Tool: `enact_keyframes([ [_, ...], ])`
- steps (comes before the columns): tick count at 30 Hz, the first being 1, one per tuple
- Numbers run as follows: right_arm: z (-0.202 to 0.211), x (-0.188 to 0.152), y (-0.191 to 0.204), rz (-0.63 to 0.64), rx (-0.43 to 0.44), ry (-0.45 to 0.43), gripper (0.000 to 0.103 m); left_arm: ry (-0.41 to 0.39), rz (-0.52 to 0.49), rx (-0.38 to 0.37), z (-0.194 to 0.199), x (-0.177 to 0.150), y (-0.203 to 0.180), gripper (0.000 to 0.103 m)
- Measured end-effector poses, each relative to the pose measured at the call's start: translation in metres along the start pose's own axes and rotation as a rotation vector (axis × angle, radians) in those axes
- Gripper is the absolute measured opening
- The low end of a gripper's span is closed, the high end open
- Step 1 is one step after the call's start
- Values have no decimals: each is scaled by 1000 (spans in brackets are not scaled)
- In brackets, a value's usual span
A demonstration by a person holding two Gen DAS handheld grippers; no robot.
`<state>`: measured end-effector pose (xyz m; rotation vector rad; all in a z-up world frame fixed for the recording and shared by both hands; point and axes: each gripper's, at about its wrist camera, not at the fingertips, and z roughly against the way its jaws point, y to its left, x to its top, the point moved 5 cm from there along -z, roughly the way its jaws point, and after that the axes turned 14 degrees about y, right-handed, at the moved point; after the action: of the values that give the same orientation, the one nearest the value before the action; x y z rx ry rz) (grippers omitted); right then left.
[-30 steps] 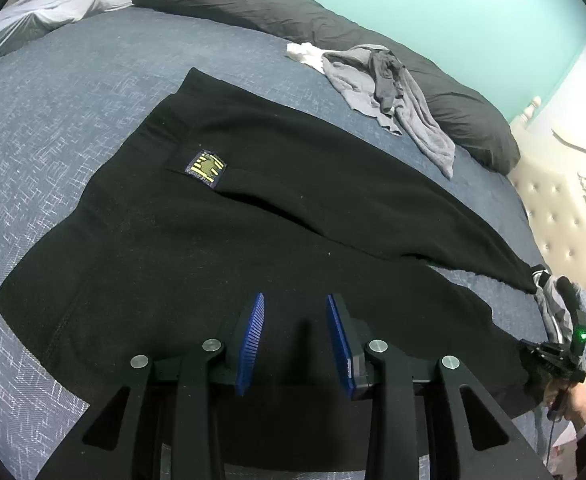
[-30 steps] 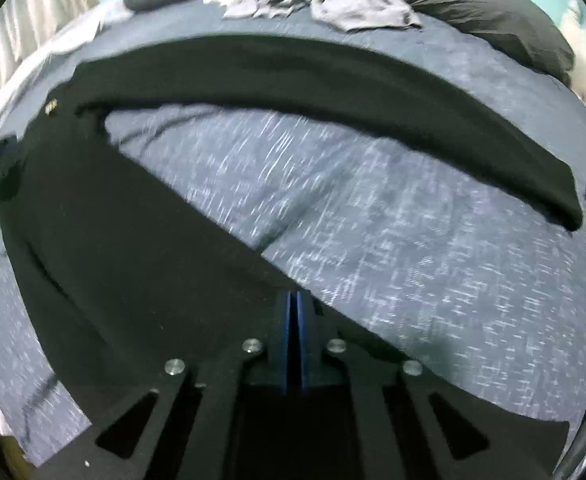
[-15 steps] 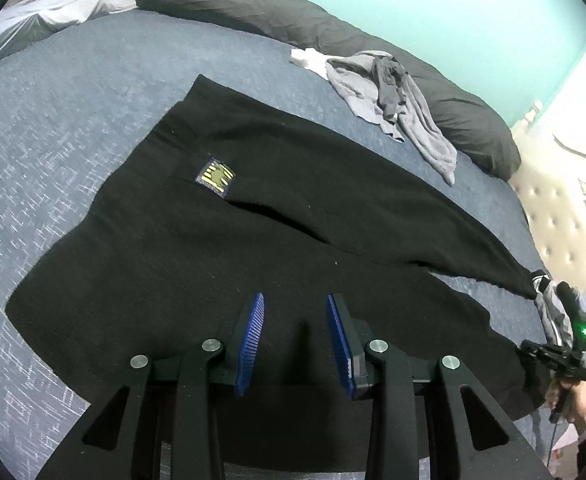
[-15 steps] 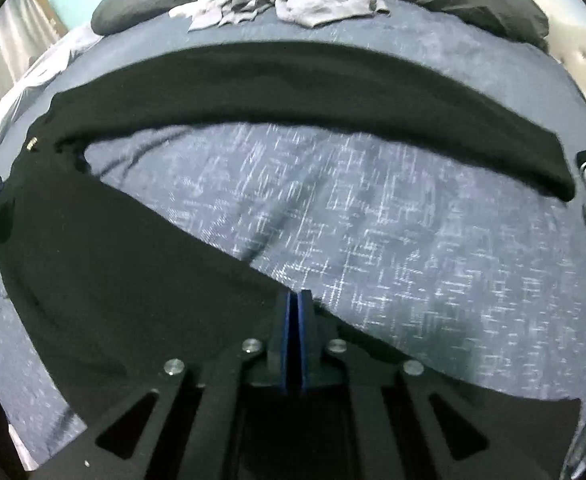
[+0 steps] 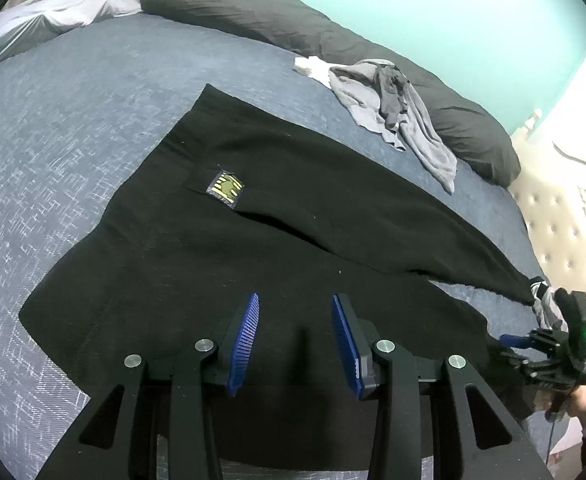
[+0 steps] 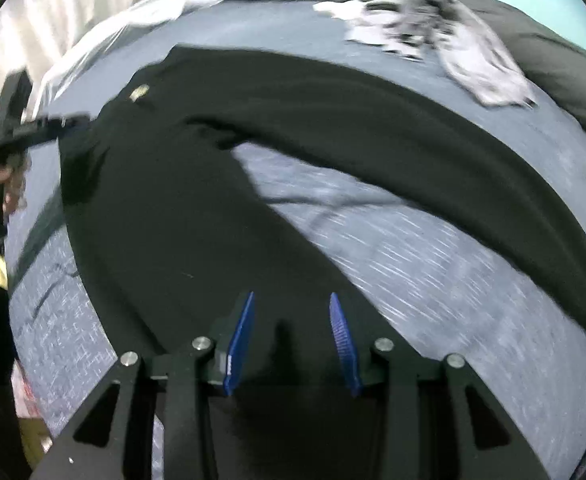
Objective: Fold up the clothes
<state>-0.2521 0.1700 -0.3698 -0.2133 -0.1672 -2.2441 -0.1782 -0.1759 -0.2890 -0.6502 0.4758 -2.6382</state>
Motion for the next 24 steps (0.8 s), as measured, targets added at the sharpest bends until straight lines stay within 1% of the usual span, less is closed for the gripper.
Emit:
enact_keyframes([
  [4, -22, 18, 18, 58, -34, 50, 40, -5, 13, -10, 4, 1, 6, 42],
  [10, -43, 23, 16, 73, -84, 100, 39, -8, 27, -16, 7, 1, 12, 42],
  [12, -47, 23, 16, 82, -84, 103, 34, -9, 29, -16, 7, 1, 13, 42],
  [13, -47, 23, 16, 84, -82, 101, 29, -9, 30, -16, 7, 1, 14, 42],
  [14, -46, 22, 16, 86, -79, 99, 22, -9, 31, -16, 7, 1, 14, 42],
  [15, -46, 22, 16, 87, -77, 96, 19, -9, 32, -17, 7, 1, 14, 42],
  [16, -45, 22, 16, 88, -74, 93, 12, -8, 33, -18, 7, 1, 14, 42],
  [17, -44, 21, 16, 89, -72, 91, 8, -7, 34, -19, 7, 2, 14, 42],
  [20, -36, 20, 11, 75, -42, 69, 7, -7, 30, -18, 7, 2, 13, 42],
  [22, -26, 19, 0, 34, -1, 37, 6, -7, 29, -17, 7, 1, 13, 42],
  [24, -22, 19, -8, -1, 11, 23, 6, -7, 30, -17, 7, 1, 13, 42],
])
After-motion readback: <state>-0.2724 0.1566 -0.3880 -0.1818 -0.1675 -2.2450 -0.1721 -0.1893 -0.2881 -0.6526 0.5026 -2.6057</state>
